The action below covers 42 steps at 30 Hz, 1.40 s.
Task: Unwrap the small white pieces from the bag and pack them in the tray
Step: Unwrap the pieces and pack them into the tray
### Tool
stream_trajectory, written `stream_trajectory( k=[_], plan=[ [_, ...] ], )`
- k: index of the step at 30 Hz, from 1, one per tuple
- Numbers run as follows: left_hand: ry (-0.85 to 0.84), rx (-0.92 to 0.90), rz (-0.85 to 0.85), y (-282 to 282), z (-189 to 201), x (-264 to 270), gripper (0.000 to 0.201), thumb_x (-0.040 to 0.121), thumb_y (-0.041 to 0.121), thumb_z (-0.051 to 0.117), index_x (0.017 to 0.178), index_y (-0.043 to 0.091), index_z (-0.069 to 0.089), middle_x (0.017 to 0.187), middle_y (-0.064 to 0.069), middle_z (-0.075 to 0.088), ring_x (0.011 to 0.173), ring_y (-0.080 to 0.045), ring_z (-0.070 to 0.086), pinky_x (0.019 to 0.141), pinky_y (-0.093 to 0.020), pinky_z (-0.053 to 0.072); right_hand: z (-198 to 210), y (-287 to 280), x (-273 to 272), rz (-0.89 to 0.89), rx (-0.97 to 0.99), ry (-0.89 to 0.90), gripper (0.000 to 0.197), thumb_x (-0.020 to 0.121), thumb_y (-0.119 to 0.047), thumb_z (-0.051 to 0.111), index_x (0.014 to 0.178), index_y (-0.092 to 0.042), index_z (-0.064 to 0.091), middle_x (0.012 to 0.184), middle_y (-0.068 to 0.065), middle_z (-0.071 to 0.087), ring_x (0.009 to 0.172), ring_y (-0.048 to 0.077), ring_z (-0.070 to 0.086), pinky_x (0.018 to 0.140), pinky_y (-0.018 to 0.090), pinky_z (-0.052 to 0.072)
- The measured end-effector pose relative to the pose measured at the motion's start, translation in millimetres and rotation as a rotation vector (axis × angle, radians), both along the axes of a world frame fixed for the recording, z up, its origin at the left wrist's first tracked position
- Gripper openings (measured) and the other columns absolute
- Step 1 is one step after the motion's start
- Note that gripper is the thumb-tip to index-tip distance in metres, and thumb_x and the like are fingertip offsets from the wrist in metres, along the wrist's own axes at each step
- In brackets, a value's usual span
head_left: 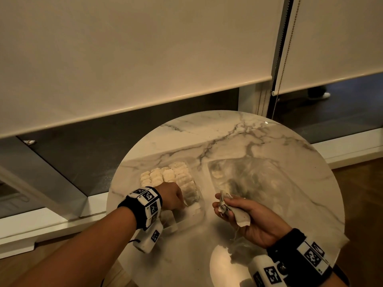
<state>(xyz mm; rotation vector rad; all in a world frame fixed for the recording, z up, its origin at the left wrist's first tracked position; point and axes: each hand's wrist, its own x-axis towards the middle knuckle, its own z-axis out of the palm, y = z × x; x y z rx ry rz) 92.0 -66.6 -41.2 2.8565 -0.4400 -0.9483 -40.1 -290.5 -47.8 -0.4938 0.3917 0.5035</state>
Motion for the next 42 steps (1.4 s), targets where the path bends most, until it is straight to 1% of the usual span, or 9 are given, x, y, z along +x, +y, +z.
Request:
stream_trajectory(
  k=[4,8,12,19,24,27,31,34,42],
  plan=[
    [-0.111,-0.116,0.003,-5,18,-4,0.016,0.089,0.029,0.068,0.102,0.022,0.075,0.100,0.004,0.072,0.093,-0.011,0.065,0.083,-0.026,0.055,0,-3,0,0.028,0.043,-0.013,0.062,0.051,0.005,0.093,0.109,0.006,0.071,0.101,0.028,0.064,0.082,0.032,0.070,0.051,0.028,0.060],
    [-0.283,-0.425,0.020,-24,42,-29,0.010,0.090,0.025,0.065,0.095,0.024,0.074,0.089,0.012,0.071,0.082,-0.003,0.064,0.074,-0.019,0.049,-1,0,2,-0.013,0.051,0.029,0.029,0.086,-0.005,0.064,0.114,0.003,0.065,0.102,0.025,0.064,0.083,0.030,0.070,0.053,0.027,0.061],
    [-0.289,-0.620,0.004,-46,59,-74,0.008,0.086,0.036,0.071,0.088,0.029,0.074,0.078,0.015,0.071,0.071,0.004,0.064,0.066,-0.015,0.050,-5,6,5,-0.136,0.057,0.020,0.025,0.089,-0.009,0.058,0.110,0.005,0.062,0.100,0.024,0.065,0.079,0.027,0.069,0.062,0.028,0.061],
    [-0.552,-0.519,-0.473,-62,36,-111,0.032,0.079,0.035,0.070,0.110,0.037,0.064,0.110,0.016,0.058,0.103,-0.008,0.055,0.079,-0.029,0.050,-13,11,6,-0.169,-0.044,-0.058,0.024,0.098,-0.018,0.051,0.100,0.000,0.066,0.082,0.013,0.067,0.067,0.018,0.066,0.058,0.027,0.057],
    [-0.741,-0.474,-0.572,-68,25,-114,0.015,0.083,0.035,0.060,0.094,0.036,0.070,0.097,0.012,0.061,0.086,-0.012,0.056,0.061,-0.029,0.047,-14,13,4,-0.128,-0.031,-0.087,0.028,0.100,-0.018,0.048,0.094,0.002,0.067,0.079,0.015,0.064,0.064,0.019,0.066,0.054,0.025,0.056],
    [-0.771,-0.524,-0.558,-68,23,-115,0.013,0.088,0.034,0.058,0.093,0.032,0.070,0.095,0.010,0.063,0.085,-0.013,0.057,0.064,-0.032,0.049,-14,15,4,-0.154,-0.010,-0.066,0.026,0.099,-0.017,0.049,0.091,0.001,0.067,0.078,0.013,0.065,0.063,0.016,0.066,0.053,0.023,0.056],
    [-0.623,-0.735,-0.316,-64,28,-113,0.011,0.090,0.025,0.061,0.096,0.026,0.070,0.095,0.014,0.066,0.090,-0.003,0.059,0.077,-0.023,0.049,-15,13,4,-0.218,-0.034,-0.041,0.027,0.099,-0.017,0.051,0.098,0.003,0.068,0.088,0.017,0.070,0.074,0.020,0.071,0.065,0.027,0.060],
    [-0.457,-0.951,0.040,-60,29,-110,0.008,0.091,0.019,0.068,0.092,0.026,0.072,0.088,0.015,0.071,0.086,-0.003,0.065,0.073,-0.018,0.050,-23,10,8,-0.317,-0.077,-0.010,0.028,0.100,-0.014,0.049,0.115,0.006,0.062,0.110,0.024,0.067,0.095,0.028,0.068,0.080,0.034,0.060],
    [0.169,-1.350,0.793,-44,31,-96,0.027,0.093,-0.004,0.059,0.116,0.012,0.062,0.090,-0.019,0.066,0.077,-0.025,0.067,0.061,-0.033,0.058,-20,5,10,-0.376,-0.065,0.078,0.013,0.097,-0.007,0.053,0.100,0.002,0.062,0.087,0.019,0.068,0.076,0.027,0.069,0.065,0.031,0.062]
  ],
)
